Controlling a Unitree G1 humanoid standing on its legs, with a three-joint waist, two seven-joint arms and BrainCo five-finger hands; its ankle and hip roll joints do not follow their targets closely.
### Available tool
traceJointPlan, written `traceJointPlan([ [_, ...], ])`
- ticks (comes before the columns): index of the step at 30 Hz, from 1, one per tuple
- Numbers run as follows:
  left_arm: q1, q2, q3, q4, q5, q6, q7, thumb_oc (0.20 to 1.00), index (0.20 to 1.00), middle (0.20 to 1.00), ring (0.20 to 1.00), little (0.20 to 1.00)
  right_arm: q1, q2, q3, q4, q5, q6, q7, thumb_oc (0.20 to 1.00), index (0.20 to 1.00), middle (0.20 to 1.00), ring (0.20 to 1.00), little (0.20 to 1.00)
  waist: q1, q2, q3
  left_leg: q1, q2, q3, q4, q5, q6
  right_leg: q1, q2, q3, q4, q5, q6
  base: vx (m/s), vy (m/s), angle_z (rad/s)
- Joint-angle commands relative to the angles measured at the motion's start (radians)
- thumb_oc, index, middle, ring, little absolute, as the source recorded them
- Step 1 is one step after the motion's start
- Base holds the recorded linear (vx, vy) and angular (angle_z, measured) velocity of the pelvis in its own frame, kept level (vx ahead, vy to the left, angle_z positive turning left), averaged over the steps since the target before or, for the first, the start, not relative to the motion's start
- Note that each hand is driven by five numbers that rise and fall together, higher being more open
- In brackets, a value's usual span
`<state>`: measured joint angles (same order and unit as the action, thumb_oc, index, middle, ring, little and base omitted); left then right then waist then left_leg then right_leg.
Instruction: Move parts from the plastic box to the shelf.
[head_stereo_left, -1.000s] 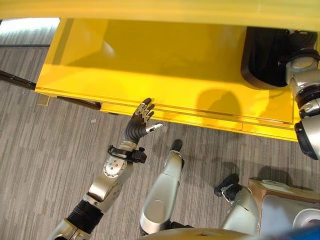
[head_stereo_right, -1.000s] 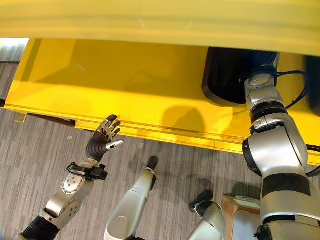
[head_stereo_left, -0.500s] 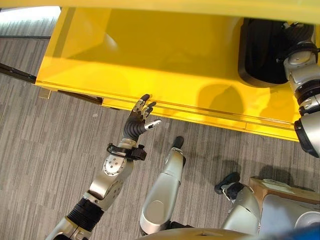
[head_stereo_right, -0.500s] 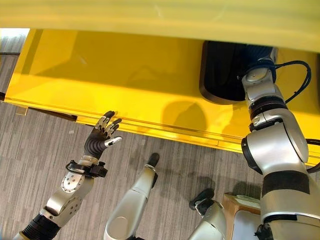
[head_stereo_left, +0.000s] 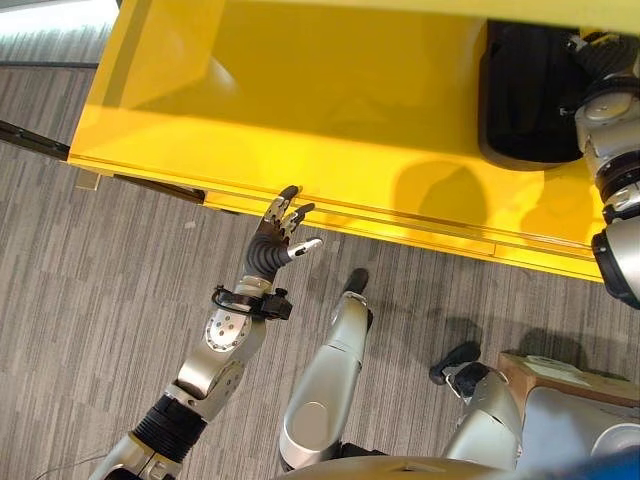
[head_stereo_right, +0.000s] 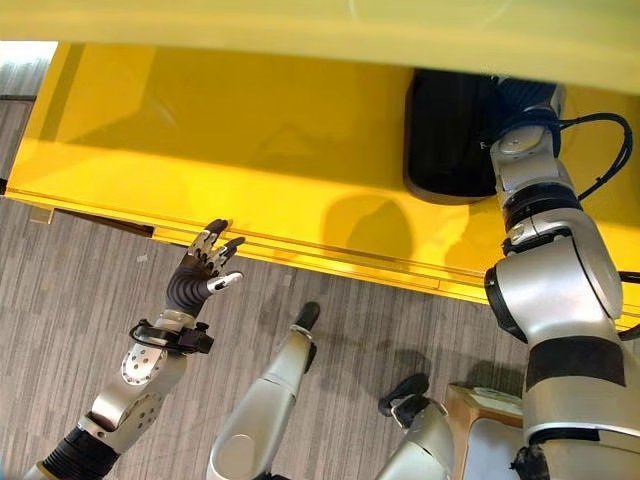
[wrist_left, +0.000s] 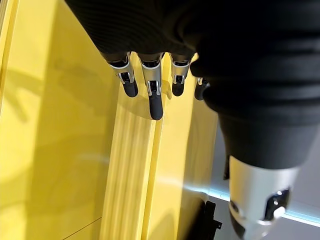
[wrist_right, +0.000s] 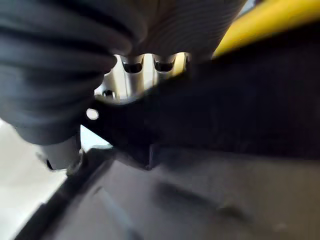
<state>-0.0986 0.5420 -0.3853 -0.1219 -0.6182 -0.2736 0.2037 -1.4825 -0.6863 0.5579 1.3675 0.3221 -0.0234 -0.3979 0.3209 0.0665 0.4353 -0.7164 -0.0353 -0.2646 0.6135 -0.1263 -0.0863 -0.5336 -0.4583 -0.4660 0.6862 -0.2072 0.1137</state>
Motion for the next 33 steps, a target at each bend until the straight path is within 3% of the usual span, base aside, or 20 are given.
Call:
traceJointPlan([
  [1, -0.013, 0.042, 0.025, -0.076, -0.013, -0.045, 0.011, 1.000, 1.000, 1.000, 1.000, 1.000, -0.128, -0.072, 0.030, -0.044, 0.039, -0.053, -0.024, 1.000, 1.000, 1.000, 1.000, 1.000, 0.003, 0.007, 0.016, -0.025, -0.024, 0.089, 0.040, -0.039, 0.057, 0.069, 0.081, 0.070, 0.103, -0.064, 0.004, 0.00, 0.000, 0.00],
  [20, -0.007, 0.070, 0.021, -0.047, -0.038, -0.050, -0.006, 1.000, 1.000, 1.000, 1.000, 1.000, -0.107, -0.037, 0.012, -0.241, 0.053, -0.093, -0.071, 1.000, 1.000, 1.000, 1.000, 1.000, -0.018, -0.017, 0.006, 0.003, -0.011, 0.094, 0.046, -0.042, 0.056, 0.092, 0.092, 0.076, 0.101, -0.068, -0.003, -0.01, 0.001, -0.01],
  [33, 0.015, 0.088, 0.035, -0.025, -0.053, -0.037, -0.024, 1.000, 1.000, 1.000, 1.000, 1.000, 0.062, 0.032, -0.126, -0.481, 0.056, -0.131, -0.112, 1.000, 1.000, 1.000, 1.000, 1.000, -0.050, -0.041, -0.016, 0.091, 0.023, 0.108, -0.032, -0.008, 0.042, 0.172, 0.125, 0.070, -0.007, -0.042, -0.014, -0.05, -0.003, -0.08],
])
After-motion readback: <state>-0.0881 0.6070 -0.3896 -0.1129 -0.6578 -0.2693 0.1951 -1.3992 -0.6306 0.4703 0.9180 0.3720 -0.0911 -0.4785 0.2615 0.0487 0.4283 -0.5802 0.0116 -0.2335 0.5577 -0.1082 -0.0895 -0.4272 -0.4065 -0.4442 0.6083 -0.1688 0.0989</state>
